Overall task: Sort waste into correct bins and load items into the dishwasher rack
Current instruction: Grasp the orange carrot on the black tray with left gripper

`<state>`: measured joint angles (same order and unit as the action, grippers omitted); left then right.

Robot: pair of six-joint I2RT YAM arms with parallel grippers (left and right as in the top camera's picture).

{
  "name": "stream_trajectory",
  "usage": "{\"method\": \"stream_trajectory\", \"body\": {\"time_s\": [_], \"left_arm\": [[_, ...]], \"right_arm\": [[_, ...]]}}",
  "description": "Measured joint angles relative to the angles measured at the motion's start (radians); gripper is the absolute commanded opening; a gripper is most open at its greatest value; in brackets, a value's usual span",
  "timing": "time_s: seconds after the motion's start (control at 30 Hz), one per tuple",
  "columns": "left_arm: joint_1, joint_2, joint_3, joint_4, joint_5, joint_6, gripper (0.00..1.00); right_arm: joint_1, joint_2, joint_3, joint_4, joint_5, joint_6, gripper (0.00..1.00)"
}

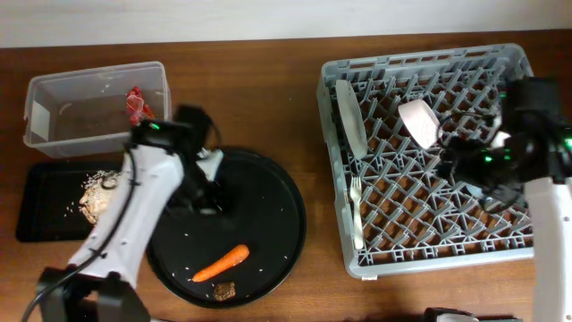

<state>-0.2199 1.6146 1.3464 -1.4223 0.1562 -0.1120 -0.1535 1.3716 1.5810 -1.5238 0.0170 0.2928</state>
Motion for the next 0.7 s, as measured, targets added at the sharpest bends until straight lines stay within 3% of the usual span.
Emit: {"method": "stream_trajectory", "body": {"time_s": [0.1, 0.3, 0.7], "left_arm": [[-0.11, -0.001, -0.203, 0.03, 0.001, -0.064, 0.99], [-0.207, -0.001, -0.397, 0.197, 0.001, -0.129, 0.99], [-0.213, -0.001, -0.523, 0.414, -0.048, -0.29, 0.93]], "right_arm": [[-0.07, 0.0, -0.014, 0.004, -0.019, -0.018, 0.99], [-0.071, 0.0, -0.028, 0.01, -0.034, -0.031, 0.99], [-0.071, 0.0, -0.029, 0.01, -0.037, -0.032, 0.99]]}}
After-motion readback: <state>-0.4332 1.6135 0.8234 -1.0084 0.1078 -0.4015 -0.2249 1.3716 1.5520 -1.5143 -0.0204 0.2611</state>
